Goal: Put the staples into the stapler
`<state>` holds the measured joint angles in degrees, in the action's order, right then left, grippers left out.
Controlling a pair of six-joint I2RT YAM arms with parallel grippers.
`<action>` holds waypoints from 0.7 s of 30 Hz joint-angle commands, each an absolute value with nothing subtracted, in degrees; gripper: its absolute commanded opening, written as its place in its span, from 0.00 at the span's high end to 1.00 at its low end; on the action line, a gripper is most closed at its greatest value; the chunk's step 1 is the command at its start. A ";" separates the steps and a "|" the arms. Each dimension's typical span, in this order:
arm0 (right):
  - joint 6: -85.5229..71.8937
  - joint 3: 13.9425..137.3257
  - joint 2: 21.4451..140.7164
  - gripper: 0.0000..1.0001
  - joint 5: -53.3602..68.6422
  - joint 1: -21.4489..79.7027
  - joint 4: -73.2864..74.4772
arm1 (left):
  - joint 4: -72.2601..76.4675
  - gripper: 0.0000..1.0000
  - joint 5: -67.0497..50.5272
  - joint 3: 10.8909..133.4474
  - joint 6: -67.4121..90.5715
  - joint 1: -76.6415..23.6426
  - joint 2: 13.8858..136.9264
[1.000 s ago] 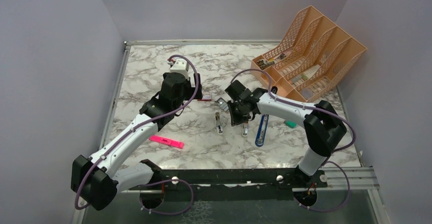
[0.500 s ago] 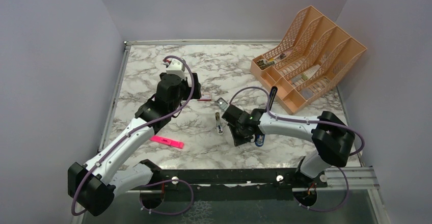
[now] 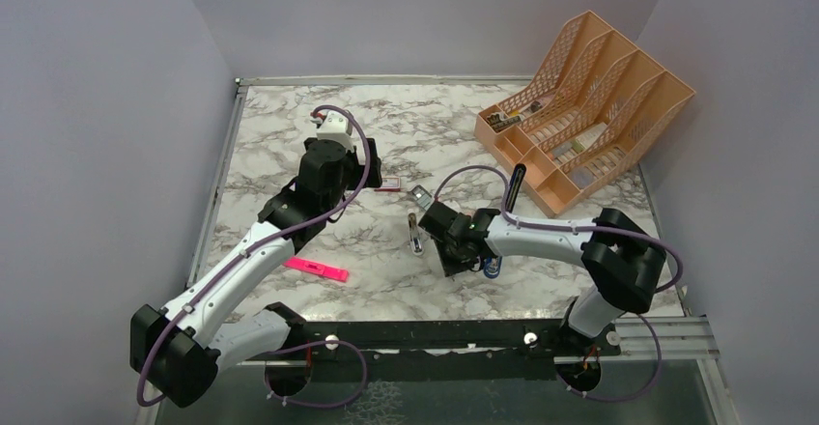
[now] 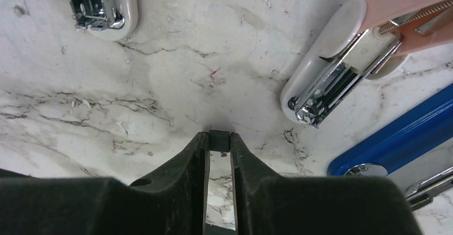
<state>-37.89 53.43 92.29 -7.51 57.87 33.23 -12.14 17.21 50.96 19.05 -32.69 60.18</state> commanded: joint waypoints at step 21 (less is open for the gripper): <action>-38.38 57.96 96.38 0.64 -12.74 58.32 34.22 | -11.65 0.11 19.17 50.72 18.68 -32.46 60.32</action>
<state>-37.63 56.60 95.09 -10.15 58.02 33.32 -12.16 17.63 50.96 19.03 -32.69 60.40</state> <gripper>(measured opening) 0.364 0.890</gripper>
